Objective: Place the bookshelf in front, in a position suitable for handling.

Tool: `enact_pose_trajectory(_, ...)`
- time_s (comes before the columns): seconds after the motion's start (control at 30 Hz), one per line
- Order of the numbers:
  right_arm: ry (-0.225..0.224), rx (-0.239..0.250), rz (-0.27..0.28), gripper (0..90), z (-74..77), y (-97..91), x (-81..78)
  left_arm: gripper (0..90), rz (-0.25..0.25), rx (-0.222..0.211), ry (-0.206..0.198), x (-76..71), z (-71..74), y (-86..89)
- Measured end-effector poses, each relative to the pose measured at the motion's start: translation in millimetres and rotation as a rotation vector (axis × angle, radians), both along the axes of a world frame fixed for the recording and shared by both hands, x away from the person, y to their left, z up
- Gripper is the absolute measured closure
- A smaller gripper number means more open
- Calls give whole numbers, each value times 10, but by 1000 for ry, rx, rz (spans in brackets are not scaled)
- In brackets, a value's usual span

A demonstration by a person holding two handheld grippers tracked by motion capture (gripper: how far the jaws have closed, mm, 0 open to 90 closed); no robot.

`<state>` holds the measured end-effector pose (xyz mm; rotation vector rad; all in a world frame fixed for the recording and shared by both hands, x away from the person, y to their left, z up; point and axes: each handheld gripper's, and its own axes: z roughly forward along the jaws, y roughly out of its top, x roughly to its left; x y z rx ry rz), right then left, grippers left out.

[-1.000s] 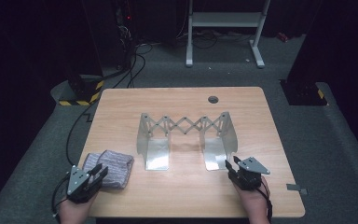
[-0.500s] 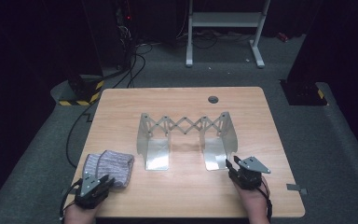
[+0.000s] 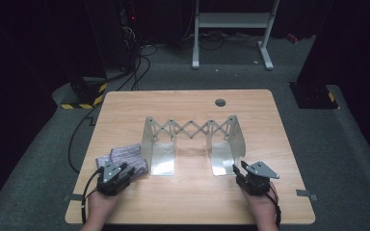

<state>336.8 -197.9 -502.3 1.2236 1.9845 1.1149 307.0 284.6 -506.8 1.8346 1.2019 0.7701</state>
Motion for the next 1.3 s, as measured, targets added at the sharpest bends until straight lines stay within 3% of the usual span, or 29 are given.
enact_pose_trajectory(0.13, 1, 3, 2, 616, 1, 1, 9, 646, 126, -42, -27, -99, 74, 439)
enact_pose_trajectory(0.2, -1, 1, 6, 616, 5, 17, 11, 674, 183, -19, -19, -116, 46, 602)
enact_pose_trajectory(0.23, -3, -2, 9, 616, 8, 26, 10, 690, 196, 1, -5, -114, 22, 643)
enact_pose_trajectory(0.27, -4, -2, 9, 616, 10, 33, 8, 700, 199, 5, 41, -98, -38, 697)
enact_pose_trajectory(0.3, -4, -5, 11, 616, 10, 44, 9, 706, 196, 9, 60, -93, -68, 703)
enact_pose_trajectory(0.43, -4, -8, 11, 616, 10, 47, 14, 730, 138, 50, 119, -83, -164, 611)
enact_pose_trajectory(0.6, -4, -6, 12, 616, 9, 42, 23, 752, 80, 84, 136, -135, -205, 438)
enact_pose_trajectory(0.87, -2, -8, 22, 616, 4, 67, 38, 759, 18, 84, 128, -302, -209, 291)
enact_pose_trajectory(0.97, -3, -9, 20, 616, 8, 71, 35, 749, -2, 76, 110, -345, -178, 267)
enact_pose_trajectory(1.03, -5, -10, 18, 616, 13, 69, 32, 717, -8, 59, 77, -365, -125, 274)
enact_pose_trajectory(1.13, -4, -5, 16, 621, 14, 62, 32, 651, -31, 36, 41, -314, -40, 300)
enact_pose_trajectory(1.2, -3, -6, 17, 620, 14, 61, 35, 560, -81, 43, 54, -214, 1, 293)
enact_pose_trajectory(1.3, -5, -6, 17, 620, 16, 63, 30, 547, -174, 53, 82, -108, -45, 226)
